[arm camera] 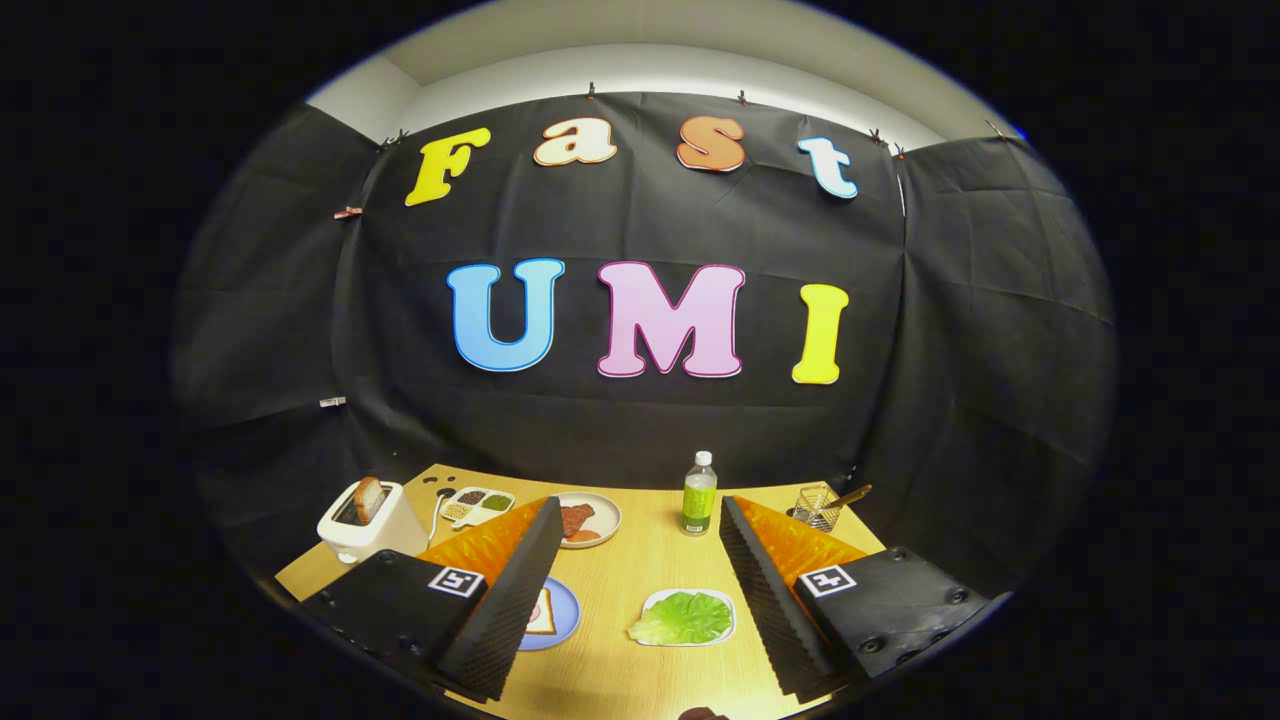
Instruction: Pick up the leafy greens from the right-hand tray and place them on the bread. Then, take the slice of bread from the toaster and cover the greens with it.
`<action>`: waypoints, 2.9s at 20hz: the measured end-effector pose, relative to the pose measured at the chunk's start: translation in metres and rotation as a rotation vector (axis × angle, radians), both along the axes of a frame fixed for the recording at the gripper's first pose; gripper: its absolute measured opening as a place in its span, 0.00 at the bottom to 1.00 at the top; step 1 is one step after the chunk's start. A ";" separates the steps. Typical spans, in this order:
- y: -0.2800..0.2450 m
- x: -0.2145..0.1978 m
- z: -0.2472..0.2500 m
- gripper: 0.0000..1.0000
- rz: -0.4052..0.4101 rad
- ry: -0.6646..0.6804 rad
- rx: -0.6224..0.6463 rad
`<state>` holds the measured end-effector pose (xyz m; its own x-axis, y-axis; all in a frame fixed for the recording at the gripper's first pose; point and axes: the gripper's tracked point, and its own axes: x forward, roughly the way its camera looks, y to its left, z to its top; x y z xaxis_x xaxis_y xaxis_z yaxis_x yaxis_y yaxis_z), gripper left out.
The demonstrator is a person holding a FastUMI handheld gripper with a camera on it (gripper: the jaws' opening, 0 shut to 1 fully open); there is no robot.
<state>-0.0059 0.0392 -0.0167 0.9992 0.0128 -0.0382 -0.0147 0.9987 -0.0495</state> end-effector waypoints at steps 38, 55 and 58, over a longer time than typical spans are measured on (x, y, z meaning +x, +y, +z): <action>-0.068 0.145 -0.330 1.00 -0.004 0.697 0.140; -0.073 0.145 -0.354 0.40 0.009 0.734 0.031; -0.071 0.143 -0.356 0.30 0.043 0.748 0.079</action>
